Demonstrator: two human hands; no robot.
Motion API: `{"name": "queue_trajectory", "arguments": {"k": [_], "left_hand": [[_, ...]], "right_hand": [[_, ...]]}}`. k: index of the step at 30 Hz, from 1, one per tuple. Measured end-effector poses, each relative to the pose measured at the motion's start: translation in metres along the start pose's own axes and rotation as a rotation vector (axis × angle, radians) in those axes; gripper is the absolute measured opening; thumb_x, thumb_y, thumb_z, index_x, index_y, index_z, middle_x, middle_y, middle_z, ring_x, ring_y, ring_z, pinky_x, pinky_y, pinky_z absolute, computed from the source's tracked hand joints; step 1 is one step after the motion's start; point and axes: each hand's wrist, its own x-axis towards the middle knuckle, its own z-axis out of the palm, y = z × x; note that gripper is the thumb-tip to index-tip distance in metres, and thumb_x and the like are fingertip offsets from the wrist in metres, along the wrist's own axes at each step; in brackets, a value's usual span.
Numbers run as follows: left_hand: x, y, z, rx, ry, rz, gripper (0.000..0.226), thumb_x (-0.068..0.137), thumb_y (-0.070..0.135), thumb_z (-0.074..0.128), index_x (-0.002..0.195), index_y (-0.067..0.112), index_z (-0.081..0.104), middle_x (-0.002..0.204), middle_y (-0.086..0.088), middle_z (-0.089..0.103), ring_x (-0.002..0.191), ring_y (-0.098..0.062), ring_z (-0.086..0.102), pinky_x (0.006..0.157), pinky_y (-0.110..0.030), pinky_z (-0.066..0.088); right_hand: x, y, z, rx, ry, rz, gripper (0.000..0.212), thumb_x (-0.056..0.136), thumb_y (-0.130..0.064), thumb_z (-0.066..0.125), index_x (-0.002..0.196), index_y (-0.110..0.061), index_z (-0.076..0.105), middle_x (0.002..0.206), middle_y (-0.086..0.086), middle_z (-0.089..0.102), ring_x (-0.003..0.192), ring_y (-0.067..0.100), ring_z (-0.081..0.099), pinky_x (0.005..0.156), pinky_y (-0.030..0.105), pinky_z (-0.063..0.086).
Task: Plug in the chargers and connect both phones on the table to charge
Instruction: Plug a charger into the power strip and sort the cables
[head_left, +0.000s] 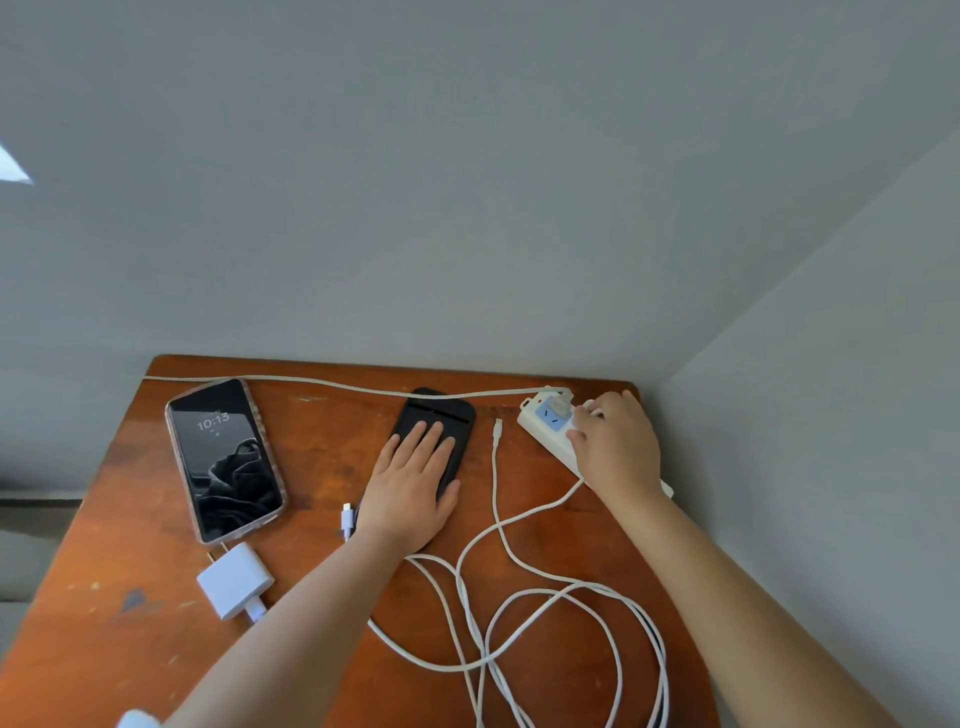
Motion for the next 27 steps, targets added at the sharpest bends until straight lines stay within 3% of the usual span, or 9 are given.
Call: {"name": "queue_trajectory", "arguments": {"k": [3, 9, 18, 23, 27], "left_hand": [[0.002, -0.002, -0.001, -0.01, 0.015, -0.016, 0.055, 0.094, 0.046, 0.025, 0.143, 0.024, 0.013, 0.155, 0.001, 0.01, 0.143, -0.016, -0.002, 0.107, -0.029, -0.015], [0.0, -0.003, 0.002, -0.018, 0.013, -0.011, 0.055, 0.094, 0.046, 0.027, 0.143, 0.023, 0.015, 0.155, 0.001, 0.011, 0.143, -0.016, -0.001, 0.107, -0.029, -0.015], [-0.002, 0.0, -0.001, -0.007, -0.015, -0.01, 0.055, 0.094, 0.044, 0.027, 0.143, 0.022, 0.014, 0.155, 0.0, 0.011, 0.143, -0.017, -0.001, 0.108, -0.03, -0.013], [0.005, -0.012, -0.025, -0.028, -0.133, 0.069, 0.049, 0.097, 0.034, 0.029, 0.142, 0.015, 0.021, 0.154, -0.005, 0.016, 0.143, -0.019, 0.007, 0.115, -0.032, 0.005], [-0.011, -0.034, -0.044, -0.046, -0.131, 0.131, 0.047, 0.096, 0.029, 0.034, 0.14, 0.016, 0.026, 0.154, -0.005, 0.018, 0.143, -0.019, 0.007, 0.115, -0.034, 0.008]], "right_hand": [[0.015, 0.002, -0.008, -0.004, -0.024, -0.036, 0.036, 0.097, -0.03, 0.048, 0.127, -0.011, 0.054, 0.129, 0.008, 0.053, 0.123, 0.021, 0.044, 0.111, 0.028, 0.03], [0.004, -0.004, -0.003, 0.0, -0.007, -0.014, 0.038, 0.098, -0.027, 0.047, 0.132, -0.011, 0.049, 0.13, 0.006, 0.051, 0.122, 0.017, 0.041, 0.09, 0.022, 0.047], [0.003, -0.006, -0.008, 0.01, 0.014, 0.01, 0.037, 0.096, -0.025, 0.051, 0.129, -0.009, 0.051, 0.127, 0.007, 0.052, 0.119, 0.017, 0.045, 0.085, 0.022, 0.05], [0.003, -0.008, -0.008, 0.008, 0.031, 0.037, 0.036, 0.096, -0.023, 0.051, 0.126, -0.004, 0.054, 0.125, 0.011, 0.055, 0.115, 0.021, 0.05, 0.083, 0.028, 0.051], [-0.001, -0.012, -0.007, 0.059, 0.059, 0.062, 0.035, 0.096, -0.025, 0.048, 0.122, -0.002, 0.056, 0.121, 0.014, 0.057, 0.111, 0.024, 0.053, 0.082, 0.028, 0.05]]}}
